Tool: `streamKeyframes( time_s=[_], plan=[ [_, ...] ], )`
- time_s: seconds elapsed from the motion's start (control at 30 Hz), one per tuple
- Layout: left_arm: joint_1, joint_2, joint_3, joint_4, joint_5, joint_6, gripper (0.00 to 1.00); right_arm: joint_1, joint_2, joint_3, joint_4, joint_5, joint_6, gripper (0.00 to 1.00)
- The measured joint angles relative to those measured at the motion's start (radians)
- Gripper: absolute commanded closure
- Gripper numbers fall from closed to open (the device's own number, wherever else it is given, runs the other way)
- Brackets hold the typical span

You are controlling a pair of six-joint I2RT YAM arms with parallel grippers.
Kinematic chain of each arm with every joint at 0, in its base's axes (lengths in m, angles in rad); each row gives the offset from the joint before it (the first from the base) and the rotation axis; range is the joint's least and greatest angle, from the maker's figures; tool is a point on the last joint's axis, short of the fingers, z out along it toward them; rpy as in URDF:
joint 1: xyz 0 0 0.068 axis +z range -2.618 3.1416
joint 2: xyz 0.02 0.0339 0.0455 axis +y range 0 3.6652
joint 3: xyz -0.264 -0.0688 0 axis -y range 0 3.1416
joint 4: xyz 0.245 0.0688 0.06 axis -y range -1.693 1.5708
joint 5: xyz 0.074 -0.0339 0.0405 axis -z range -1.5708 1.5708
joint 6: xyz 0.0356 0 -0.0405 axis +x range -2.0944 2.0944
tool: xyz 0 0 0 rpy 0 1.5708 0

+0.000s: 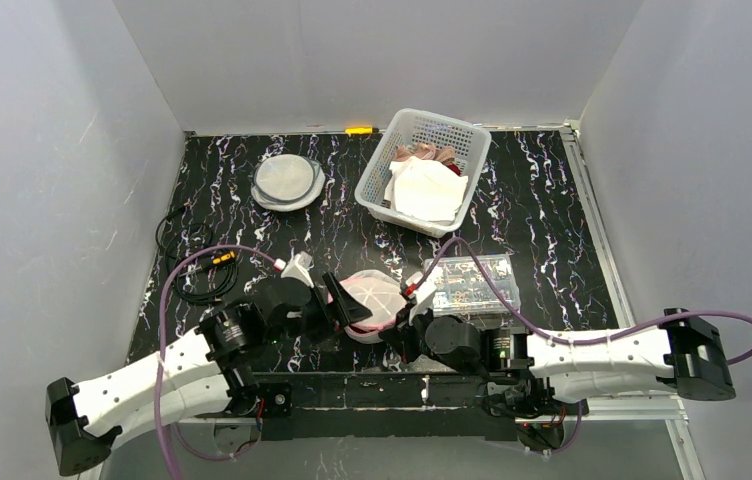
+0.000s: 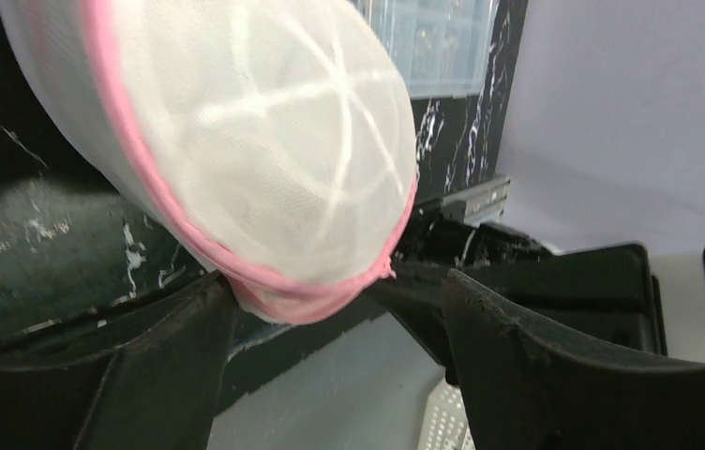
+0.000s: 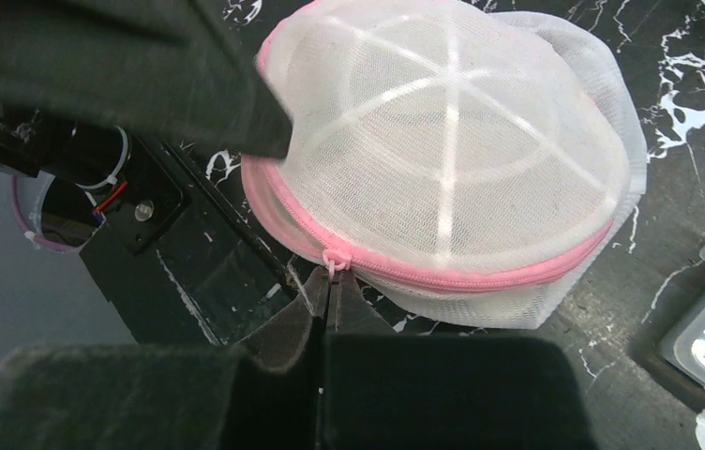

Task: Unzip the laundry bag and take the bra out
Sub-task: Unzip the laundry bag at the center of the board.

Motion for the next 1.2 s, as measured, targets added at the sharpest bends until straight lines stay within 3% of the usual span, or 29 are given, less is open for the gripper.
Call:
streamKeyframes(
  time_s=[0.17, 0.47, 0.73, 0.83, 1.2],
  plan=[
    [-0.101, -0.018, 0.000, -0.037, -0.066, -0.077, 0.24, 0.000, 0.040, 0.018, 0.029, -0.023, -0.006, 0.99],
    [-0.111, 0.087, 0.003, -0.043, -0.119, -0.158, 0.27, 0.000, 0.085, 0.038, 0.070, -0.053, -0.005, 0.99],
    [-0.115, 0.016, -0.019, -0.056, -0.139, -0.243, 0.28, 0.001, 0.095, 0.038, 0.136, -0.053, 0.006, 0.99],
    [-0.115, 0.003, -0.026, -0.069, -0.154, -0.274, 0.36, 0.003, 0.124, 0.038, 0.164, -0.060, 0.006, 0.99],
    [-0.115, -0.010, -0.030, -0.127, -0.231, -0.328, 0.83, 0.018, 0.151, 0.040, 0.172, -0.074, 0.006, 0.99]
  ],
)
